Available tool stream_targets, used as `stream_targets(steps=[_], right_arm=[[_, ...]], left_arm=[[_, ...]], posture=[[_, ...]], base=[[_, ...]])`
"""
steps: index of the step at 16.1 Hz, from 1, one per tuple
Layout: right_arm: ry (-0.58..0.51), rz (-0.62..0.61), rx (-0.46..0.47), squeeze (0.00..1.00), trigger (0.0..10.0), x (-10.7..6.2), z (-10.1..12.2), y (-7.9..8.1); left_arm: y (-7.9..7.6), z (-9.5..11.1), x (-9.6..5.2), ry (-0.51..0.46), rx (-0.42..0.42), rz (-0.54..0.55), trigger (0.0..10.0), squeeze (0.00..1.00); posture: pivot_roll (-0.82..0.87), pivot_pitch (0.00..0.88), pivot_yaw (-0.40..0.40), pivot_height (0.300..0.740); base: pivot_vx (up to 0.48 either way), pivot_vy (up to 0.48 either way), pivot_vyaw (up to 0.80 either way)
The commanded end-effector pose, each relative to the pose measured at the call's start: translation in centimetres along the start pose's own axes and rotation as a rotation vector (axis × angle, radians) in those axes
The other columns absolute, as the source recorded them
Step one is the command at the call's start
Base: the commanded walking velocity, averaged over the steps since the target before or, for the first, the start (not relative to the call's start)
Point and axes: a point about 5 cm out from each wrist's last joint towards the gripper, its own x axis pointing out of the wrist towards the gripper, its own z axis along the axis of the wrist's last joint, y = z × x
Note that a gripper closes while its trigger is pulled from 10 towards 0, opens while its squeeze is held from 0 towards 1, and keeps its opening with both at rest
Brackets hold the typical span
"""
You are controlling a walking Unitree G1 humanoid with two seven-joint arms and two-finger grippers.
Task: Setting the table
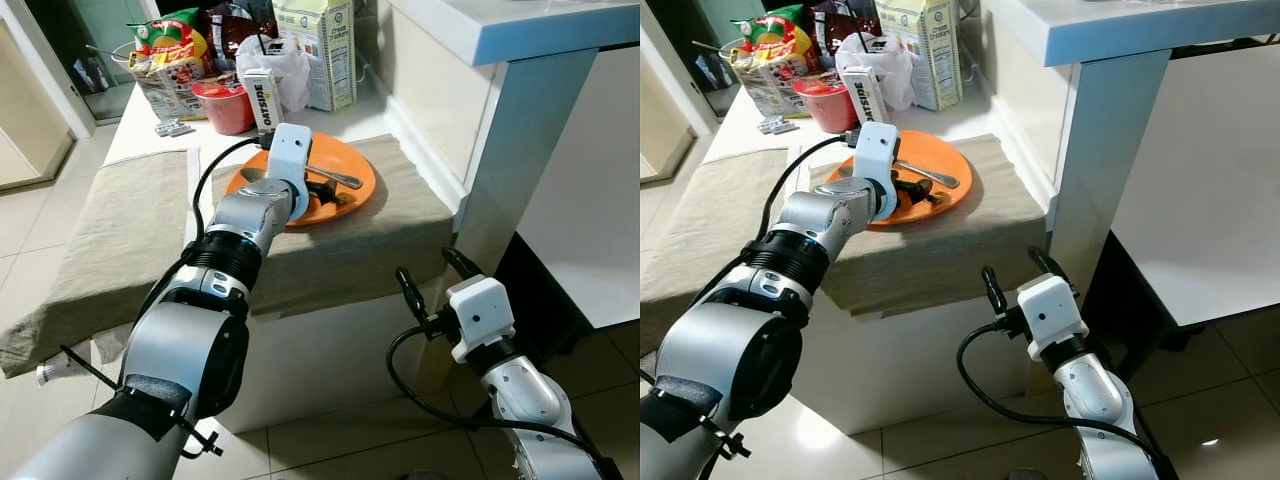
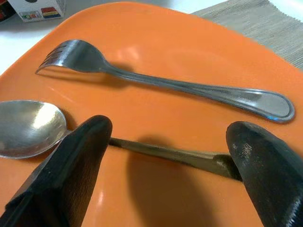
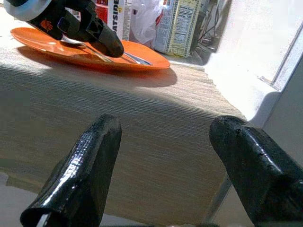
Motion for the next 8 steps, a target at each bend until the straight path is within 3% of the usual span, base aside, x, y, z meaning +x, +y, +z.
stream_targets(steps=[1, 8], right_arm=[[0.020, 0.013, -0.004, 0.00, 10.0, 0.1, -0.3, 0.2], [0.043, 0.024, -0.010, 0.00, 10.0, 0.2, -0.6, 0.3]], left_arm=[[0.7, -0.3, -0.1, 0.021, -0.001, 0.006, 10.0, 0.00], [2.1, -1.5, -0.7, 0.061, 0.027, 0.004, 10.0, 0.00]], posture=[[-0.20, 0.022, 0.137, 0.740], [-0.20, 0.024, 0.132, 0.740]], base=[[0.000, 0.000, 0.00], [0.000, 0.000, 0.00]])
